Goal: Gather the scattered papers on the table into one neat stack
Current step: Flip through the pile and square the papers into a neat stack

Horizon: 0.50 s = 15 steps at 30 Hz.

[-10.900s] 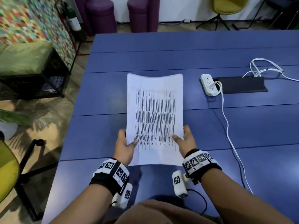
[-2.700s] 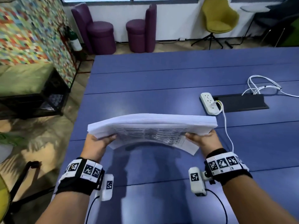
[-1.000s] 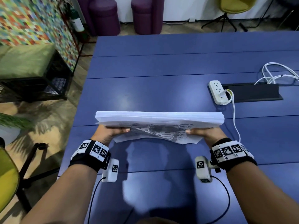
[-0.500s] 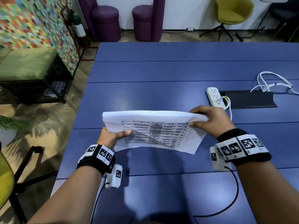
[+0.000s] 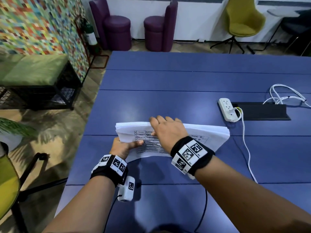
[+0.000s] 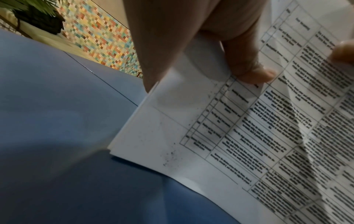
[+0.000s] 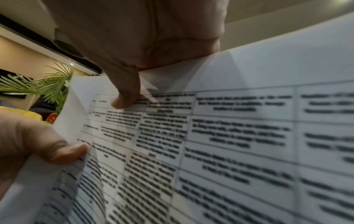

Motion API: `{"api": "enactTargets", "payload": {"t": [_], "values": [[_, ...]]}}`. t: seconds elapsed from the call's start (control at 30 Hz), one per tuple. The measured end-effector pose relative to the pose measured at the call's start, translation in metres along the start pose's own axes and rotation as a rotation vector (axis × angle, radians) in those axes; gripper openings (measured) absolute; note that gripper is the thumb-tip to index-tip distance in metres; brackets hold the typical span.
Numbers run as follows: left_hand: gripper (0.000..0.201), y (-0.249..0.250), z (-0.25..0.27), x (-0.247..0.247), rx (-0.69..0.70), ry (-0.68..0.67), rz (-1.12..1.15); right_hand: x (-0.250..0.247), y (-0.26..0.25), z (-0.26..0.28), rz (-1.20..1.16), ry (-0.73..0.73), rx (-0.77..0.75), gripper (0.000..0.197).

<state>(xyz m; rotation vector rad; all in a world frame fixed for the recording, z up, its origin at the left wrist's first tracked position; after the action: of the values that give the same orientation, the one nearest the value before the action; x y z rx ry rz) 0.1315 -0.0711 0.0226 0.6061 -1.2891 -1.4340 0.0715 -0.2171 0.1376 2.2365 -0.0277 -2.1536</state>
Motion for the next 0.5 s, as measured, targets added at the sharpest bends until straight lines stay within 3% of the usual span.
{"api": "enactTargets", "payload": {"t": [0.13, 0.33, 0.43, 0.5], "values": [[0.042, 0.0, 0.003, -0.001, -0.015, 0.006, -0.003, 0.005, 0.028, 0.019, 0.096, 0.143, 0.07, 0.056], [0.071, 0.003, 0.005, -0.005, 0.003, -0.04, -0.012, 0.009, 0.066, 0.056, 0.142, 0.182, 0.17, 0.062], [0.057, 0.017, 0.01, -0.002, 0.09, -0.018, -0.042, 0.009, 0.06, 0.063, 0.145, 0.211, 0.164, 0.066], [0.063, 0.028, 0.013, 0.001, 0.188, 0.039, -0.062, 0.008, 0.051, 0.064, 0.119, 0.213, 0.16, 0.085]]}}
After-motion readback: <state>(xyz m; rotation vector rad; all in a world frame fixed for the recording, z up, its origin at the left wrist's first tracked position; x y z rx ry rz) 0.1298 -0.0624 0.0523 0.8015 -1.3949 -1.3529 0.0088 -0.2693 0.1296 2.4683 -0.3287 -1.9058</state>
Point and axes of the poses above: each hand's wrist, its own z-axis away from the middle knuckle, its own x-axis out of the palm, y = z × x, the point moved 5 cm from there along -z, towards the middle knuckle, and after that the axes turned 4 degrees about -y, right-handed, at the moved point
